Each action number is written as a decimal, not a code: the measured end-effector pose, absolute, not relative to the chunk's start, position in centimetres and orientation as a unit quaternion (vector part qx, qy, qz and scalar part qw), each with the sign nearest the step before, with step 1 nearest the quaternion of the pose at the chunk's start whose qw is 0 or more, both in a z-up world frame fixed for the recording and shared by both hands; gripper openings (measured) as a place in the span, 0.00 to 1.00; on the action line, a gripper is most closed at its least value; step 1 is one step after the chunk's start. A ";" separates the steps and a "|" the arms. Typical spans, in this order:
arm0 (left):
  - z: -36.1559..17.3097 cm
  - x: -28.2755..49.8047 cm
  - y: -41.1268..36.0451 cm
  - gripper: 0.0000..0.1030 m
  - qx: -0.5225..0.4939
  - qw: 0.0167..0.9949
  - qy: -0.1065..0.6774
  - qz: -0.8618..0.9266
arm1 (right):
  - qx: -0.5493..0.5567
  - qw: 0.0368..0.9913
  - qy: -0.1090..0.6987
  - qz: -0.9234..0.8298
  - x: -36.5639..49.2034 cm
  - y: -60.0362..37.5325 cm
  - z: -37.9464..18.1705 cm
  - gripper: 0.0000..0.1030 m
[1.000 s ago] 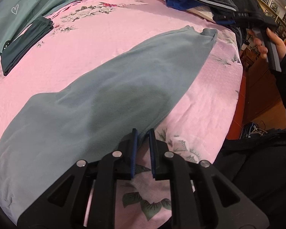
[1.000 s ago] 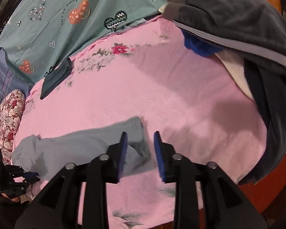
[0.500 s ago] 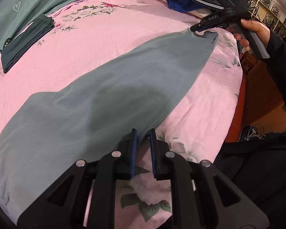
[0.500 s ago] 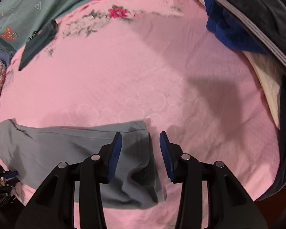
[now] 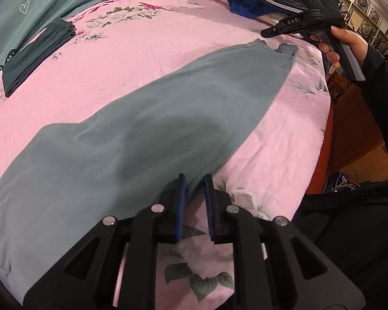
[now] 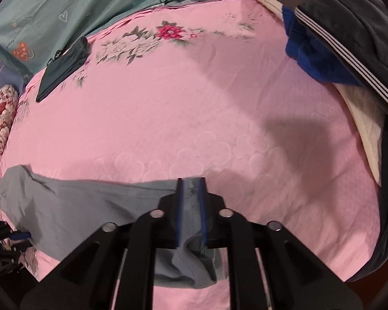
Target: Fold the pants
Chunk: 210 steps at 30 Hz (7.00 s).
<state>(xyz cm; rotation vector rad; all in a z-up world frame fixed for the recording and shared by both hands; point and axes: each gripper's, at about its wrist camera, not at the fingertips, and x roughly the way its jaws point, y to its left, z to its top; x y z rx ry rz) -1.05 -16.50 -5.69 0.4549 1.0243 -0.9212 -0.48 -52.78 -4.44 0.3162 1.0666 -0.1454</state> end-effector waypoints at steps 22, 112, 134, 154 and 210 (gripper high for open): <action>-5.3 -0.7 -16.3 0.14 0.199 0.755 0.465 -0.418 | 0.167 0.848 0.498 -0.071 -0.1 -53.9 -3.8 0.04; -6.7 9.0 1.8 0.31 0.087 0.830 0.495 -0.244 | 0.247 0.567 0.675 0.403 17.3 -12.4 -8.3 0.44; -7.3 8.8 3.2 0.31 0.062 0.833 0.486 -0.258 | 0.225 0.672 0.592 0.383 22.2 -12.1 -8.4 0.36; -6.5 9.4 17.4 0.33 0.002 0.855 0.513 -0.074 | 0.178 0.691 0.615 0.335 19.7 -10.4 -8.1 0.46; -6.6 9.4 17.7 0.47 -0.037 0.869 0.481 -0.111 | -0.023 0.729 0.576 0.369 19.8 11.0 -5.1 0.20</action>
